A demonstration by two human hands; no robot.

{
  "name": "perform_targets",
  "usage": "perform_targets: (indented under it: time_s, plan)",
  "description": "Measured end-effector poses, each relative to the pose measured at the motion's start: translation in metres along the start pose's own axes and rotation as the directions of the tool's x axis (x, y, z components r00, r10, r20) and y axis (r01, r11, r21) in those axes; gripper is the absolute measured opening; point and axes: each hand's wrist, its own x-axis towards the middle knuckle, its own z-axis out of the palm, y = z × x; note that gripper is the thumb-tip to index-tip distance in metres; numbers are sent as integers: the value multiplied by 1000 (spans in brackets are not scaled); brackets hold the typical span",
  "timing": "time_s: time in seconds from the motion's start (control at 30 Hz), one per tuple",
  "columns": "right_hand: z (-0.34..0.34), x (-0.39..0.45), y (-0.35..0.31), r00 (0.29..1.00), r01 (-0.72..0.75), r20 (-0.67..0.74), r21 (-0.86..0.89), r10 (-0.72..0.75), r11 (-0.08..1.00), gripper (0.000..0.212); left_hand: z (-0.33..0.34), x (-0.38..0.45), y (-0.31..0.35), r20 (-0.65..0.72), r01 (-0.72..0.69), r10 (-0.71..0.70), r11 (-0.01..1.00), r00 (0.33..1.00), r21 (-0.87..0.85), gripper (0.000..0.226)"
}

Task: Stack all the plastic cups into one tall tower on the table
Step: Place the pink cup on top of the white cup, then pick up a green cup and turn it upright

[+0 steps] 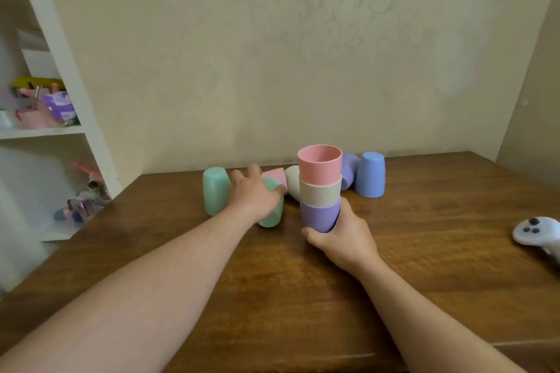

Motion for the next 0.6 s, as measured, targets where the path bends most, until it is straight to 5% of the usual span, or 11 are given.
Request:
perform_targets:
  time_s: [0.23, 0.4, 0.6]
  plan:
    - [0, 0, 1, 1000, 8, -3, 9, -8, 1000, 69, 34, -2, -12, 175, 15, -73, 949, 982, 315, 87]
    - [-1, 0, 1, 1000, -1, 7, 8, 1, 1000, 73, 32, -19, -39, 31, 47, -55, 976, 998, 214, 77]
    - [-2, -4, -3, 1000, -2, -1, -5, 2, 1000, 79, 9, -43, -65, 106, -45, 44, 999, 993, 8, 91]
